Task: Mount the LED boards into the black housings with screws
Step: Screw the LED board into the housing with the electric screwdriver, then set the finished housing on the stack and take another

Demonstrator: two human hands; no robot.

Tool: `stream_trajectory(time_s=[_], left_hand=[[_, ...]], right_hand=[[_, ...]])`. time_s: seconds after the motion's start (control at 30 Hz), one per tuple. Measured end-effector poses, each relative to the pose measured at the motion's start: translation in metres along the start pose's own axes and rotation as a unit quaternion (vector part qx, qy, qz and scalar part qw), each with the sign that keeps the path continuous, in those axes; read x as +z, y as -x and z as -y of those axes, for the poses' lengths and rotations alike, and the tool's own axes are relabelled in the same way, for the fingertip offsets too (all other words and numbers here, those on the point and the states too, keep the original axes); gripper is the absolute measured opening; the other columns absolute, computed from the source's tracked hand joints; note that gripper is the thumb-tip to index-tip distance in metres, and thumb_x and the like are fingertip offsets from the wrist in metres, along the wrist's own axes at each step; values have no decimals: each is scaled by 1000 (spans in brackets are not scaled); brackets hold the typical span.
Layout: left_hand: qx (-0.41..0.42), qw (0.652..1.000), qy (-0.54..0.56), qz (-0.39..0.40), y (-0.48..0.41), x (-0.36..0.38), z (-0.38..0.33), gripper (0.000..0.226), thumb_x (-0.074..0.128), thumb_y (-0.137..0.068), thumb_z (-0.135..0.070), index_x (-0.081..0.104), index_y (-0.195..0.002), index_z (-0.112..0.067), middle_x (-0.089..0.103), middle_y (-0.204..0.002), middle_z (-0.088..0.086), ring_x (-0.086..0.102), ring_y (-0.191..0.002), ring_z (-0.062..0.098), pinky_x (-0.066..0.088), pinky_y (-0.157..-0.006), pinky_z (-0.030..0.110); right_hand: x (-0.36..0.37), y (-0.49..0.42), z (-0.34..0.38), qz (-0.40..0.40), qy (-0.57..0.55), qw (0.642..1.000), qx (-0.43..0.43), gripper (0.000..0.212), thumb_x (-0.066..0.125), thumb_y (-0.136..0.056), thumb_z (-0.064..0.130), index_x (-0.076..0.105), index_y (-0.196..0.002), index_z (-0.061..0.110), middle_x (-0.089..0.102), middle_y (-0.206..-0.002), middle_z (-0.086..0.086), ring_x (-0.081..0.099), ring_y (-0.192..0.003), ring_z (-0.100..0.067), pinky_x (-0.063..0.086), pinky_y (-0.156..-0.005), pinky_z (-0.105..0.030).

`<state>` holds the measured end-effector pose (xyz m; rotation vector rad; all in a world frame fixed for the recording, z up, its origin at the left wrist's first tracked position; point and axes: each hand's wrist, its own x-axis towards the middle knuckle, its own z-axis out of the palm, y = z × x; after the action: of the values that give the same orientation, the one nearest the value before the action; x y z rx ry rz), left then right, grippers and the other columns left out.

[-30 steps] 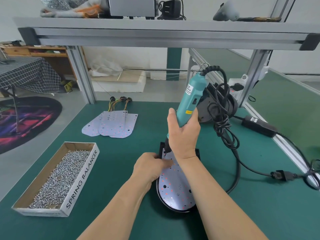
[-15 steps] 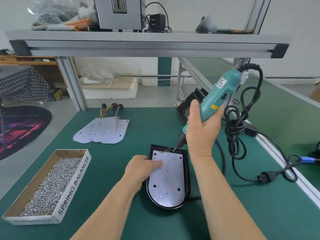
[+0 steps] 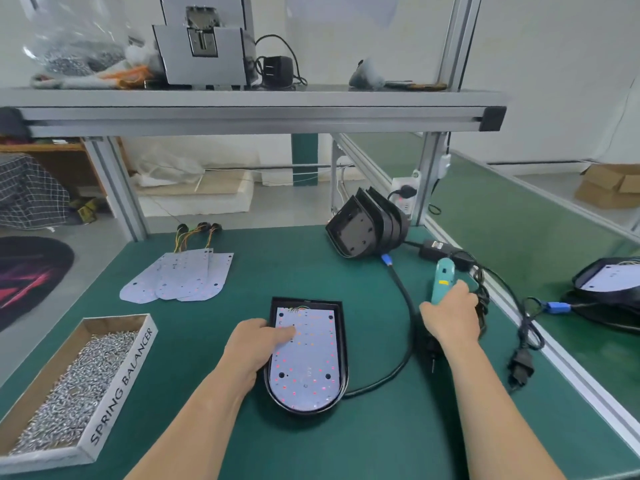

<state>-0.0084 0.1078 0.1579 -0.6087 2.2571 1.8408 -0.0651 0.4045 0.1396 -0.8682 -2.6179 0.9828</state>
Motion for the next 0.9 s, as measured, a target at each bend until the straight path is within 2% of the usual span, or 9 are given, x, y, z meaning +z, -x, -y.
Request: stream_trajectory(time_s=[0.13, 0.23, 0.33, 0.47, 0.57, 0.67, 0.8, 0.87, 0.9], left_hand=[[-11, 1000, 21, -5, 0, -1, 4, 47, 82, -60, -18, 67, -95, 10, 75, -87, 22, 73, -85, 41, 58, -83, 57], [-18, 999, 33, -8, -5, -3, 10, 22, 79, -79, -9, 69, -93, 5, 77, -77, 13, 74, -71, 33, 62, -72, 47], [-22, 998, 52, -7, -7, -4, 13, 19, 77, -81, -7, 68, -93, 5, 76, -77, 14, 74, -67, 31, 60, -66, 41], [-25, 995, 96, -10, -4, 1, 12, 19, 75, -83, -4, 66, -95, 7, 76, -83, 20, 73, -68, 34, 61, -64, 42], [-22, 992, 122, -5, -1, 8, 11, 22, 72, -86, -7, 65, -99, 9, 75, -88, 22, 73, -79, 40, 60, -77, 53], [-16, 989, 148, 18, 3, 18, 11, 25, 71, -88, -7, 64, -104, 10, 75, -90, 22, 73, -82, 41, 61, -76, 53], [2, 981, 191, 40, 9, 31, 7, 32, 71, -88, -8, 60, -108, 14, 72, -99, 28, 71, -73, 35, 61, -68, 51], [7, 976, 212, 48, 10, 37, 6, 34, 72, -88, -10, 59, -110, 12, 70, -104, 30, 70, -78, 37, 58, -76, 59], [9, 974, 219, 55, 11, 40, 7, 31, 72, -87, -10, 60, -109, 9, 70, -105, 31, 70, -79, 38, 57, -78, 61]], right_hand=[[3, 5, 7, -57, 151, 983, -84, 62, 74, -78, 17, 46, -134, 8, 43, -131, -16, 44, -117, -36, 43, -96, -44], [8, 13, 18, -93, 254, 944, -189, 34, 66, -84, 24, 59, -116, 15, 52, -129, -8, 43, -119, -31, 38, -94, -40], [15, 21, 28, -24, 333, 915, -226, 23, 57, -89, 23, 57, -112, 17, 63, -119, -3, 53, -114, -26, 40, -85, -35], [11, 27, 44, 76, 316, 929, -178, 21, 61, -82, 7, 51, -99, 11, 66, -97, -3, 65, -92, -24, 42, -69, -30], [2, 31, 46, 143, 269, 938, -167, 15, 56, -86, 11, 46, -76, 13, 55, -78, 0, 53, -68, -18, 36, -55, -28], [0, 43, 41, 206, 173, 947, -176, 21, 51, -89, 13, 45, -69, 12, 51, -71, -3, 48, -67, -23, 32, -52, -29], [-4, 62, 40, 296, -100, 942, -125, 14, 49, -89, 10, 56, -78, 12, 54, -71, -8, 47, -55, -18, 32, -52, -26], [-14, 66, 37, 346, -197, 915, -67, 20, 56, -95, 30, 60, -81, 16, 53, -70, 0, 40, -52, -12, 29, -50, -24], [-18, 65, 34, 351, -193, 913, -74, 29, 61, -94, 42, 64, -84, 14, 53, -71, 2, 40, -56, -12, 30, -52, -25]])
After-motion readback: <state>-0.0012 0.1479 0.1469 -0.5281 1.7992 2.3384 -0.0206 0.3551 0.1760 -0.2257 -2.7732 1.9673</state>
